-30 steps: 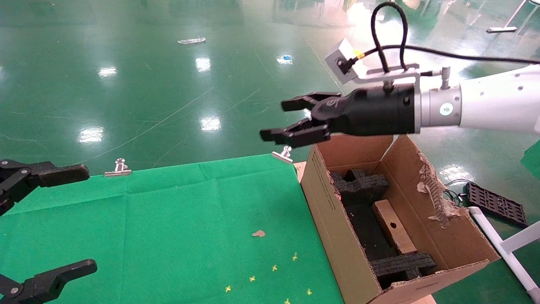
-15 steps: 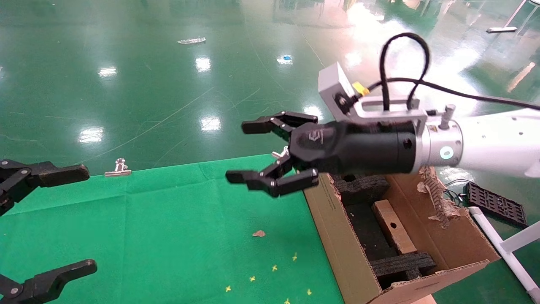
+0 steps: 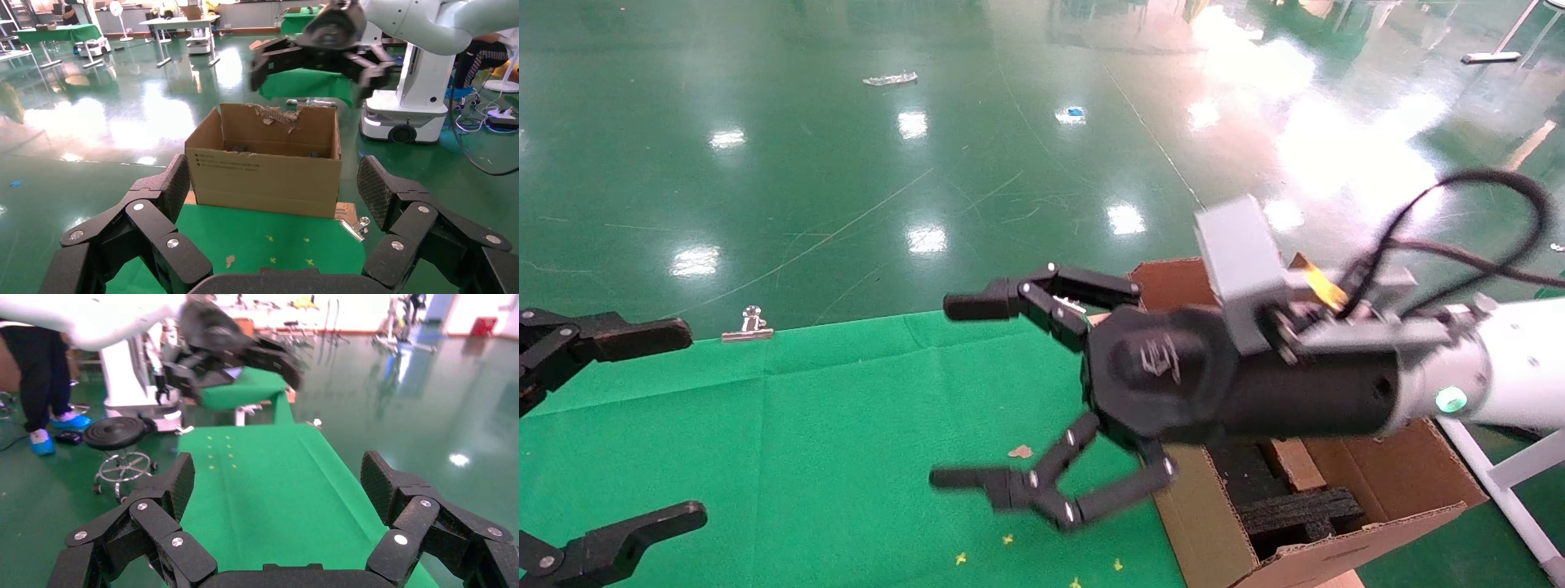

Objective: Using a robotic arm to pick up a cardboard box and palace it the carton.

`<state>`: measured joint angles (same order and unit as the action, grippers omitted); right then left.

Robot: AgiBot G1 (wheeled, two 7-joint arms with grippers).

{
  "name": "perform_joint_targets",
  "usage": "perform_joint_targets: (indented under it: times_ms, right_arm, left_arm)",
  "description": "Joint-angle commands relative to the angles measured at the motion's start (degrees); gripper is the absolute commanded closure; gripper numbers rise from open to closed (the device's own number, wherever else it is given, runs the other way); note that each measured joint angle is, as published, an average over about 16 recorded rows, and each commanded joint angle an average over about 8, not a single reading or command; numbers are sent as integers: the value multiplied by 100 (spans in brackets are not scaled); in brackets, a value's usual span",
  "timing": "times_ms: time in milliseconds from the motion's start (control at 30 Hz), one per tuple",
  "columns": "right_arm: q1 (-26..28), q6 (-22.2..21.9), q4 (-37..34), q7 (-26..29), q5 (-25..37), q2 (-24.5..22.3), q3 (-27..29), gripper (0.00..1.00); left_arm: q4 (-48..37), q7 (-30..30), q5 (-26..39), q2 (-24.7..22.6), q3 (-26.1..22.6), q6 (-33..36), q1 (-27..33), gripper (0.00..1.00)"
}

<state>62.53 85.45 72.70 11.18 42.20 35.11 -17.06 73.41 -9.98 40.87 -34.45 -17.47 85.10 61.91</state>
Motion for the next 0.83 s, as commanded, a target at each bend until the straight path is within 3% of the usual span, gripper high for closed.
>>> perform_joint_targets:
  times_ms: [33,833]
  right_arm:
    - [-225,49,182,-67,-74,-17,219,0]
    - [-130,30,108,-45,-48,-15,133,0]
  left_arm:
    - [0,0,0,0,0,-1,0,0]
    - [-1,1,-2,1,0,-1,0,0]
